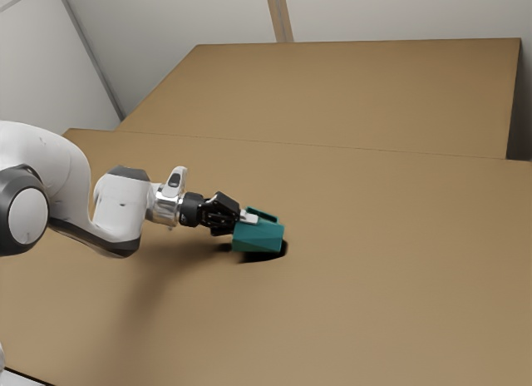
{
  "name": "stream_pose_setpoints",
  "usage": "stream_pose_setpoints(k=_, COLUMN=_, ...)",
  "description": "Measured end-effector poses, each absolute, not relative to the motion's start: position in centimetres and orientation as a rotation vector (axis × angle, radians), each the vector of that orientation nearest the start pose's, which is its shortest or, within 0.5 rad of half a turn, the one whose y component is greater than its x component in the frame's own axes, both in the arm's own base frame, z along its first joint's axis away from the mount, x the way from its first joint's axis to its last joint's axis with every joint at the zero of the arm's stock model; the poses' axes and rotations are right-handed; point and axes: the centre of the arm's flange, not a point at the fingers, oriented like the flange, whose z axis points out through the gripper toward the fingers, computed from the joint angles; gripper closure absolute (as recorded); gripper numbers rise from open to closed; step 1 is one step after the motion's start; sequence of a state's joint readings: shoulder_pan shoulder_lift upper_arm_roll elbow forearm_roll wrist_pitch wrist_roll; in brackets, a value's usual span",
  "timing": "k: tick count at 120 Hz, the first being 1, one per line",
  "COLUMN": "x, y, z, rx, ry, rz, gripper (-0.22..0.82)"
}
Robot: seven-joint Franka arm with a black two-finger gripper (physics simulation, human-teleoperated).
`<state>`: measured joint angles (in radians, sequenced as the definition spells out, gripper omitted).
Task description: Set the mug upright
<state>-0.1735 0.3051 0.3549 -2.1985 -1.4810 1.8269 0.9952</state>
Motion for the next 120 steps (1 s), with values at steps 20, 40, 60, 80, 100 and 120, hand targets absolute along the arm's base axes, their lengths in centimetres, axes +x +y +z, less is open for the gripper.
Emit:
stream_pose_setpoints(k=20, x=53.7, y=1.4, z=26.1, rx=1.935, ry=0.128, rz=0.256, gripper=0.75)
stream_pose_setpoints(k=40, x=55.4, y=1.4, z=30.5, rx=1.971, ry=0.009, rz=0.314, gripper=0.77)
stream_pose_setpoints(k=60, x=58.1, y=3.0, z=37.4, rx=2.223, ry=-0.305, rz=0.304, gripper=0.77)
stream_pose_setpoints(k=80, x=58.7, y=6.0, z=39.3, rx=2.547, ry=-0.528, rz=0.204, gripper=0.78)
stream_pose_setpoints(k=100, x=59.8, y=8.1, z=38.8, rx=2.809, ry=-0.652, rz=0.146, gripper=0.78)
stream_pose_setpoints(k=120, x=60.8, y=9.0, z=37.6, rx=2.966, ry=-0.671, rz=0.126, gripper=0.78)
